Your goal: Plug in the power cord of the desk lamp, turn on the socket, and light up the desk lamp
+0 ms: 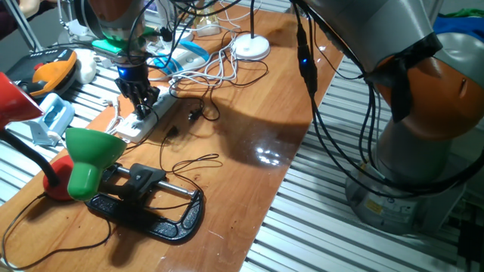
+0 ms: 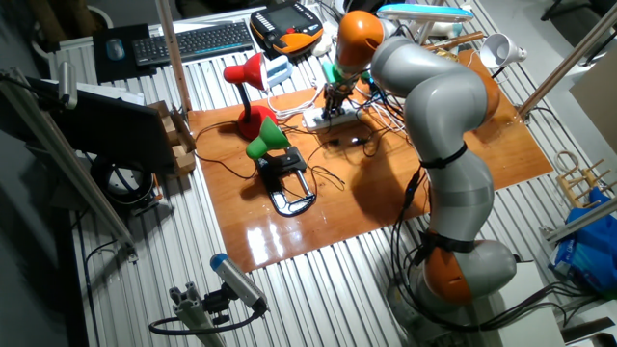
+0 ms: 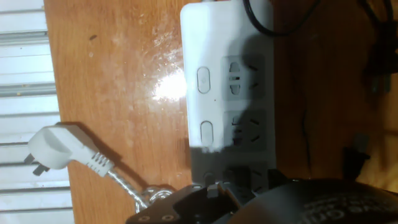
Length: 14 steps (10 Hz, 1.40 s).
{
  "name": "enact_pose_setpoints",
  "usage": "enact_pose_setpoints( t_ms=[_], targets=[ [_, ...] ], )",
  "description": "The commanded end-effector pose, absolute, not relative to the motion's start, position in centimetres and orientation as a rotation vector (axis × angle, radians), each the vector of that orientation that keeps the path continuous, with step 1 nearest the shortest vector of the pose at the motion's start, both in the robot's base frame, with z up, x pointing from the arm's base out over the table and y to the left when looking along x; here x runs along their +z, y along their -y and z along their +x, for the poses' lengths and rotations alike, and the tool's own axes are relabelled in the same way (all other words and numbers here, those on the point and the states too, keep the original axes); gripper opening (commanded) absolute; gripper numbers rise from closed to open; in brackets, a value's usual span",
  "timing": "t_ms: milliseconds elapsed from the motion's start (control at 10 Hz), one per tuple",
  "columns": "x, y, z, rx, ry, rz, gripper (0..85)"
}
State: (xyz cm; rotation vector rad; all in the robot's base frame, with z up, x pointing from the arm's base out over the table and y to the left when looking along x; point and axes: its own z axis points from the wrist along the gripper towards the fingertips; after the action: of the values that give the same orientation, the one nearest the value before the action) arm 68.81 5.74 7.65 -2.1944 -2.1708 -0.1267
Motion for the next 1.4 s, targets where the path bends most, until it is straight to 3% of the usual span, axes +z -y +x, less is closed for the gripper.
enact_pose_setpoints(
  t_ms=[0, 1000, 1200, 1300],
  targets=[
    [8.0, -5.7, 68.7, -0.123, 2.186, -2.187, 34.0],
    [11.8, -5.6, 69.0, -0.069, 2.503, -1.986, 34.0],
    [12.0, -5.7, 69.1, -0.089, 2.572, -1.916, 0.0],
    [12.0, -5.8, 69.2, -0.106, 2.593, -1.898, 0.0]
  ],
)
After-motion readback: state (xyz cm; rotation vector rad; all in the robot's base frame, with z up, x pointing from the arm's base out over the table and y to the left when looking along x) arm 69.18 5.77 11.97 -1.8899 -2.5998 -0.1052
